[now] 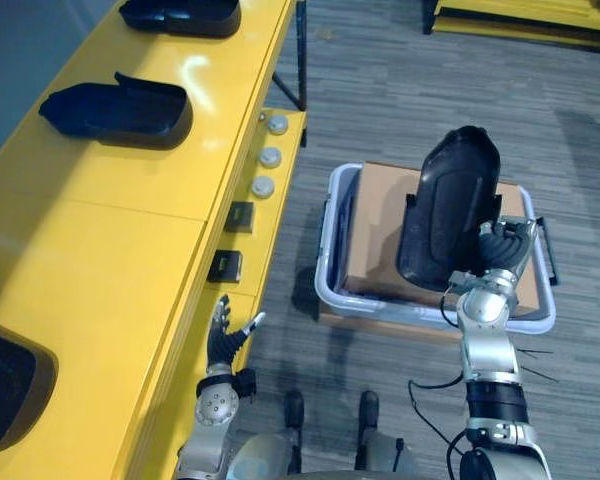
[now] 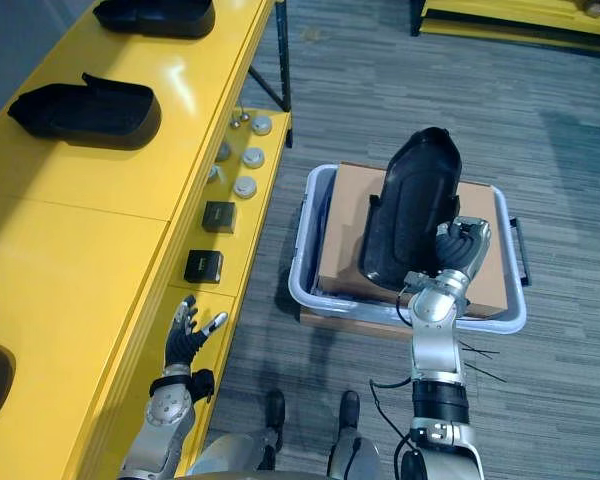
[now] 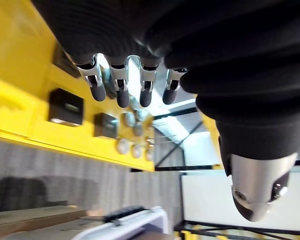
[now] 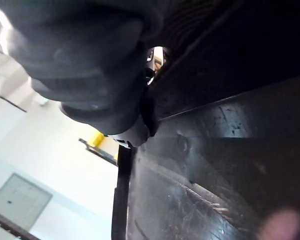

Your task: Walk over and take plastic housings, then place them on the shelf

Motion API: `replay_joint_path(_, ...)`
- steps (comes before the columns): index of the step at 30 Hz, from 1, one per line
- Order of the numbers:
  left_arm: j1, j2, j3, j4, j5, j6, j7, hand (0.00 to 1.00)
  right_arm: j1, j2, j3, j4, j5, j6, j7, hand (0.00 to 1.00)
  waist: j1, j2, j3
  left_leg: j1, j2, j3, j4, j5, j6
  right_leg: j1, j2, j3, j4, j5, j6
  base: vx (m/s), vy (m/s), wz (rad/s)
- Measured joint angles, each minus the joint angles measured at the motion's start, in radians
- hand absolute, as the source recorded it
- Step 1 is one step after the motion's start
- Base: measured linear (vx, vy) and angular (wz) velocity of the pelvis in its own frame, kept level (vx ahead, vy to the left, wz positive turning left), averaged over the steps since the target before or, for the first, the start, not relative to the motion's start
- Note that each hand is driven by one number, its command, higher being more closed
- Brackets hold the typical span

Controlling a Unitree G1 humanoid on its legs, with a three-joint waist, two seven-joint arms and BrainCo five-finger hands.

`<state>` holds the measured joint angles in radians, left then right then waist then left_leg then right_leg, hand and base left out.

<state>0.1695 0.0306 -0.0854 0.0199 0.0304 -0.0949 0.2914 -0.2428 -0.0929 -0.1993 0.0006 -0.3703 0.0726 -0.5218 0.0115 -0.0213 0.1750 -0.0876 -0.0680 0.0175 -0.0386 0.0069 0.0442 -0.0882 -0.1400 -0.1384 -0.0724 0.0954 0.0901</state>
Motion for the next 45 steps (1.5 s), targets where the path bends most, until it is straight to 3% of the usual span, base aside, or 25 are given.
replay_joint_path(8, -0.134, -0.006, -0.080, -0.218, 0.001, -0.033, 0.042, 0.00, 0.015, 0.035, 0.134, -0.162, -0.079, -0.032, 0.031, 1.00, -0.002, -0.001, -0.053, 0.032, -0.002, 0.000, 0.000, 0.004, 0.006, 0.041, -0.001, 0.000, -0.016, 0.001, 0.003, 0.05, -0.018, 0.00)
replay_joint_path(13, -0.178, -0.005, -0.152, -0.217, -0.001, -0.033, 0.042, 0.00, 0.015, 0.052, 0.262, -0.218, -0.112, -0.068, 0.070, 1.00, -0.004, -0.004, -0.070, 0.053, -0.002, 0.000, -0.003, 0.003, 0.006, 0.059, -0.002, 0.002, -0.017, 0.001, 0.003, 0.00, 0.000, 0.00)
replay_joint_path(19, -0.230, 0.009, -0.268, -0.155, -0.158, -0.026, 0.038, 0.00, 0.014, 0.079, 0.407, -0.230, -0.108, -0.100, 0.097, 1.00, -0.018, -0.010, -0.093, 0.069, -0.002, 0.013, -0.023, 0.003, 0.006, 0.054, -0.002, 0.009, -0.009, 0.001, 0.004, -0.04, -0.005, -0.08)
replay_joint_path(26, -0.281, 0.011, -0.307, -0.097, -0.221, -0.016, 0.045, 0.00, 0.014, 0.086, 0.495, -0.287, -0.100, -0.127, 0.111, 1.00, -0.029, -0.016, -0.127, 0.076, -0.002, 0.028, -0.028, 0.004, 0.006, 0.050, 0.000, 0.029, -0.008, 0.001, 0.004, 0.01, -0.003, -0.08)
replay_joint_path(27, -0.283, 0.011, -0.314, -0.097, -0.234, -0.016, 0.051, 1.00, 0.014, 0.086, 0.495, -0.287, -0.098, -0.133, 0.111, 1.00, -0.031, -0.015, -0.135, 0.076, -0.002, 0.029, -0.028, 0.004, 0.006, 0.050, 0.000, 0.029, -0.008, 0.001, 0.004, 0.03, -0.010, -0.01)
replay_joint_path(31, -0.316, 0.016, -0.321, -0.077, -0.266, 0.001, 0.076, 1.00, 0.014, 0.083, 0.503, -0.289, -0.092, -0.135, 0.107, 1.00, -0.037, -0.017, -0.141, 0.076, -0.002, 0.030, -0.028, 0.004, 0.006, 0.051, 0.000, 0.030, -0.010, 0.001, 0.004, 0.00, 0.000, 0.00)
replay_joint_path(32, -0.316, 0.021, -0.322, -0.077, -0.277, 0.002, 0.085, 1.00, 0.014, 0.077, 0.518, -0.290, -0.092, -0.135, 0.105, 0.00, -0.043, -0.017, -0.143, 0.077, -0.002, 0.031, -0.027, 0.004, 0.006, 0.051, 0.000, 0.030, -0.010, 0.001, 0.004, 0.00, 0.000, 0.00)
replay_joint_path(36, -0.316, 0.037, -0.322, -0.075, -0.286, 0.012, 0.089, 1.00, 0.014, 0.047, 0.547, -0.300, -0.070, -0.147, 0.105, 0.00, -0.052, -0.015, -0.152, 0.078, -0.002, 0.034, -0.028, 0.004, 0.006, 0.051, 0.000, 0.033, -0.010, 0.001, 0.004, 0.00, -0.005, -0.02)
replay_joint_path(40, -0.316, 0.037, -0.321, -0.075, -0.279, 0.026, 0.098, 1.00, 0.015, 0.032, 0.560, -0.301, -0.047, -0.190, 0.112, 0.00, -0.052, -0.015, -0.153, 0.083, -0.001, 0.036, -0.028, 0.004, 0.006, 0.055, 0.000, 0.032, -0.010, 0.001, 0.004, 0.00, 0.000, 0.00)
replay_joint_path(45, -0.316, 0.037, -0.294, -0.076, -0.194, 0.038, 0.100, 1.00, 0.051, -0.020, 0.552, -0.299, 0.009, -0.220, 0.139, 0.00, -0.051, -0.015, -0.153, 0.089, -0.001, 0.034, -0.028, 0.004, 0.006, 0.063, 0.000, 0.030, -0.010, 0.001, 0.004, 0.00, 0.000, 0.00)
